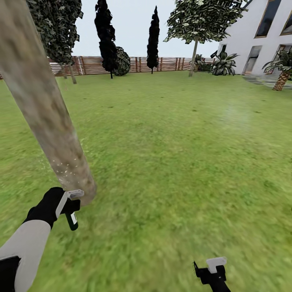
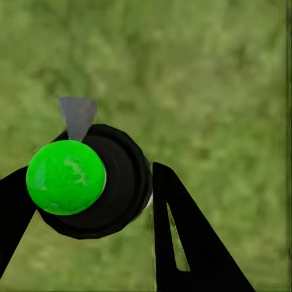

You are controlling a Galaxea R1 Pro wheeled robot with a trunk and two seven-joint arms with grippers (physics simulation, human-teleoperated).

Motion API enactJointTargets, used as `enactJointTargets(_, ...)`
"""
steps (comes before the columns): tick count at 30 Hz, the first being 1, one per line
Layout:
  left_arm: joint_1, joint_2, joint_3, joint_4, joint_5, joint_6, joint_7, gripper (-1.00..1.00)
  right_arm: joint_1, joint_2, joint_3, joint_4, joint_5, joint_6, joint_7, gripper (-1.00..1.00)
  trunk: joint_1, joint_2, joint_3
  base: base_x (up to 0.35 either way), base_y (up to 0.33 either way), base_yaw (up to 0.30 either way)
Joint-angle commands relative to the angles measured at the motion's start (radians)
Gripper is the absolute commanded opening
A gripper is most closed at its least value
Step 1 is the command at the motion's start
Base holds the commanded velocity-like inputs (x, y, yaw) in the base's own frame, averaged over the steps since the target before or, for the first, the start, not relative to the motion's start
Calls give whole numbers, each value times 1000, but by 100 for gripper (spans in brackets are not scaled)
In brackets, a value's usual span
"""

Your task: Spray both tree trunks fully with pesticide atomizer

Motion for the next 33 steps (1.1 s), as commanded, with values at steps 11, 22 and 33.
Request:
enactJointTargets(11,23,15,8,1,-9,4,0,-100,0,2,9,0,-6,-3,-4,100,0,0,-1,28,-281,189)
enactJointTargets(22,21,11,0,-12,-7,6,43,-100,0,-1,9,1,-5,-3,-5,100,0,0,-1,158,-267,84)
enactJointTargets(33,23,15,5,-14,-8,5,46,-100,0,1,9,0,-5,-2,-4,100,0,0,-1,228,-234,97)
